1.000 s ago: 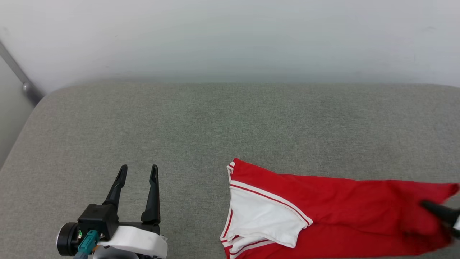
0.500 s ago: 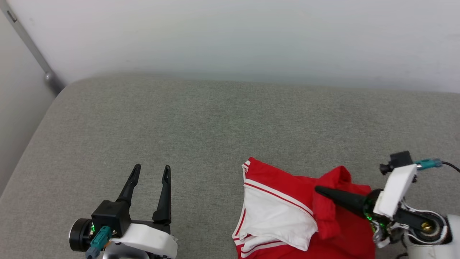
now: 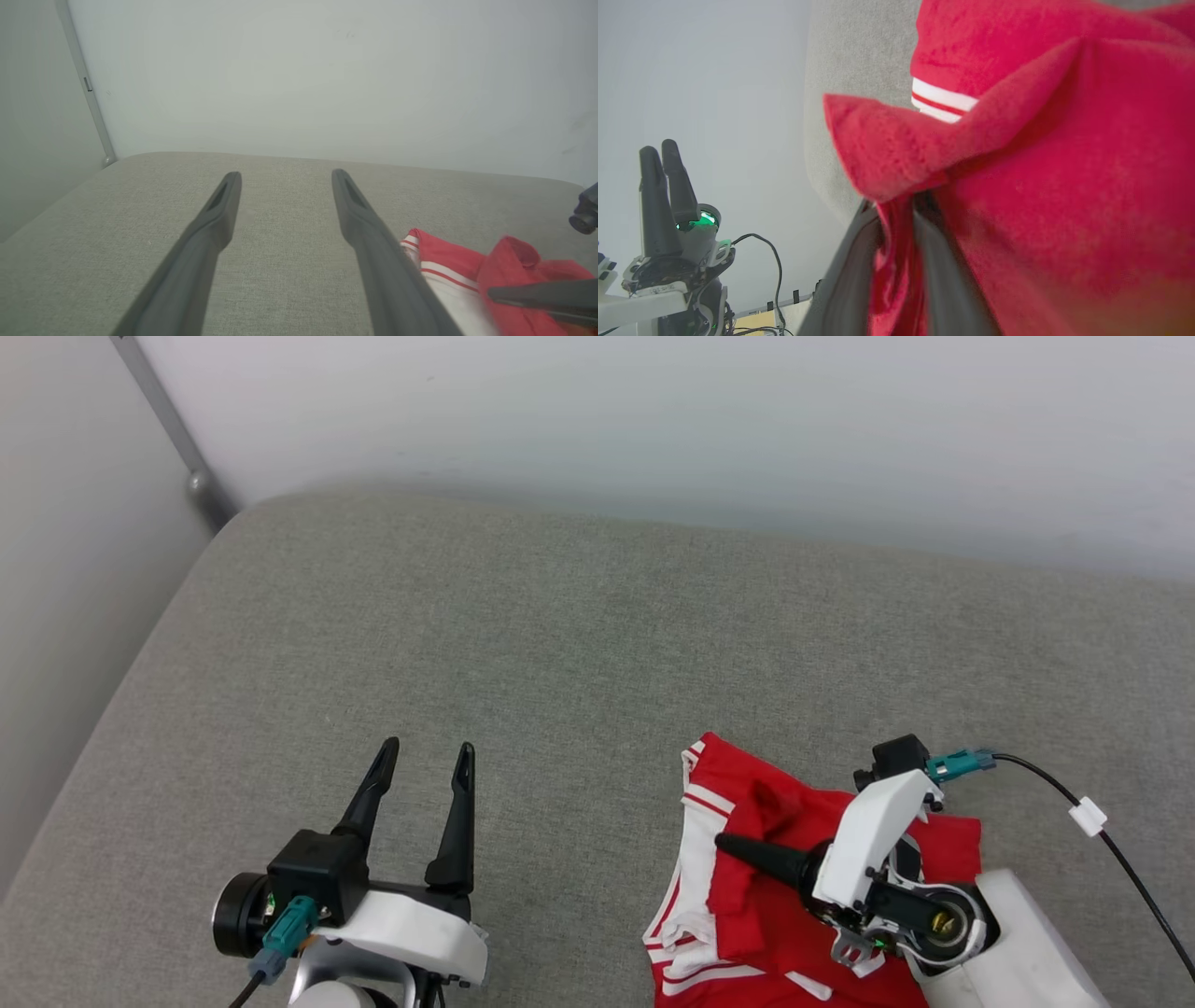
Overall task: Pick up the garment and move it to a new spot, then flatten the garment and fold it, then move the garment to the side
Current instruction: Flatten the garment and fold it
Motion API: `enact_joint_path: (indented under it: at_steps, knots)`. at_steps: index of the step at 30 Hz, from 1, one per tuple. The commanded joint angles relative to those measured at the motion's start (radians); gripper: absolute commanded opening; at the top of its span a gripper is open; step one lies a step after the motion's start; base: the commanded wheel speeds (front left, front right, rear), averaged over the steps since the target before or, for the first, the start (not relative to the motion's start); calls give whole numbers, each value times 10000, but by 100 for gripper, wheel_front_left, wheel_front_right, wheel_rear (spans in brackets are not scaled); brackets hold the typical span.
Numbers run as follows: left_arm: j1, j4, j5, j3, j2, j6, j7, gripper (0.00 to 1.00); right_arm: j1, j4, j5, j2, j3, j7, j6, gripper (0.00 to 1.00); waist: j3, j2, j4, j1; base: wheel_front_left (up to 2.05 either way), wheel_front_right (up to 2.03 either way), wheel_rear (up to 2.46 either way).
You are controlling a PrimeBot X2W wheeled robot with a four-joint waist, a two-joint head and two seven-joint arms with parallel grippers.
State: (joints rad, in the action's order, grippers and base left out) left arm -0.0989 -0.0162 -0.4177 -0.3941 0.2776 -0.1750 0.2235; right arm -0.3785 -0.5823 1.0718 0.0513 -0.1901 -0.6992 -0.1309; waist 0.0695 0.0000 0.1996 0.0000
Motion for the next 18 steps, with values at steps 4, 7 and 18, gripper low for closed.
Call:
enact_joint_path:
  at_steps: [4,7,18]
  knots:
    - [-106,-146,-50,59,-28,30,125,100,-462,-239,-343,-2,-506,470,4,100,84,0,-31,0,0,0,0]
    - [-83,-238,-59,98,-13,22,172,100,-622,127,-592,232,-979,643,4,100,52,0,-169,0,0,0,0]
    - [127,-444,-263,334,166,-97,206,100,-38,2226,-4219,2523,-1598,3742,4,100,-237,0,-1122,0,0,0,0]
